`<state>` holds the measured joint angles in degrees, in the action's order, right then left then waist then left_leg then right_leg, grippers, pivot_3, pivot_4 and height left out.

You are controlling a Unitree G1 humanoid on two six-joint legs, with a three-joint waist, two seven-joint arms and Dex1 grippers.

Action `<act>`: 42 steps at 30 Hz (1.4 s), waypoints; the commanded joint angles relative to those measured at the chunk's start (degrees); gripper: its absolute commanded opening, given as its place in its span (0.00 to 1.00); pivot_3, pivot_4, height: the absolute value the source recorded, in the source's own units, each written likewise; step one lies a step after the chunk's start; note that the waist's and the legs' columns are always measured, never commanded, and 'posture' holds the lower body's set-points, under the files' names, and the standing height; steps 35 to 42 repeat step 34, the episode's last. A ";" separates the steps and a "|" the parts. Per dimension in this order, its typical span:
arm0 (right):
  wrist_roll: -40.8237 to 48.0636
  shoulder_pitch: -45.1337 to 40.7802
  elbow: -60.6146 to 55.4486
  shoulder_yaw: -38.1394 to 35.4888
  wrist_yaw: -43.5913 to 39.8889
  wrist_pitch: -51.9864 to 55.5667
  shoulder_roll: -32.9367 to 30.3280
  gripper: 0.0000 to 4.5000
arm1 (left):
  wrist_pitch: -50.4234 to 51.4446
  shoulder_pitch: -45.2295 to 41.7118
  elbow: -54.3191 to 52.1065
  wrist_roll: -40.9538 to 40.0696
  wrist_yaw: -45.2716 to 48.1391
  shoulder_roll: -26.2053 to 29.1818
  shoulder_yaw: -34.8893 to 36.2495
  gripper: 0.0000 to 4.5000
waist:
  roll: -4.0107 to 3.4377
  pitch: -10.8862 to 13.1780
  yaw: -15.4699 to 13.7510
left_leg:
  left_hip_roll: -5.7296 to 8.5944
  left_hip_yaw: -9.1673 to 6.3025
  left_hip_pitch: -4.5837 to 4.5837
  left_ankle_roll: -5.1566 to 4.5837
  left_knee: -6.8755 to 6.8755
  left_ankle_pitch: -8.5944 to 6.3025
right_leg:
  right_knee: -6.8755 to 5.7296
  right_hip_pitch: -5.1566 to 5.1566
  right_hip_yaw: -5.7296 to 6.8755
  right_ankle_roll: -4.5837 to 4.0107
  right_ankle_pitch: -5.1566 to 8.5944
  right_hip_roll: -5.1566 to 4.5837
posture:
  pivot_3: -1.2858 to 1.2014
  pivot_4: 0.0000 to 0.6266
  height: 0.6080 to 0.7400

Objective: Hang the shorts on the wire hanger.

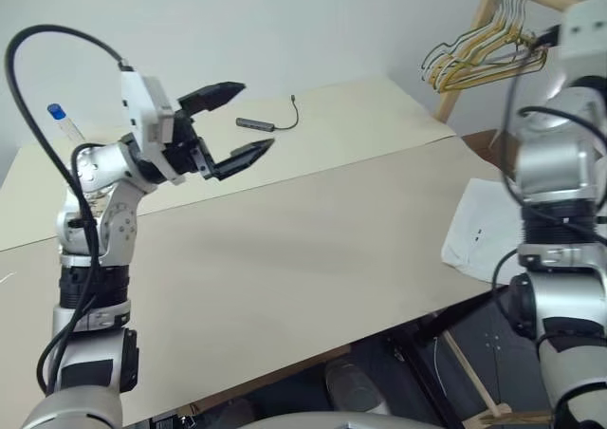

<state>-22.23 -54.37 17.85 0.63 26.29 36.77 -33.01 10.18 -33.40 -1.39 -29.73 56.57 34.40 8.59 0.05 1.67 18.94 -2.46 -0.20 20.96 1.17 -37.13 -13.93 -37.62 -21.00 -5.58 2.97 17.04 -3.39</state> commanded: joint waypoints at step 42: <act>9.01 23.00 -22.97 18.38 -69.47 -22.21 -7.38 1.00 | 12.17 32.79 -26.05 -3.57 -10.05 7.15 9.80 1.00 | 1.28 0.55 -21.77 | 0.22 -0.36 0.35 0.02 -0.13 0.00 | 0.06 -0.24 0.11 -0.04 0.07 0.00 | 0.59 0.00 1.00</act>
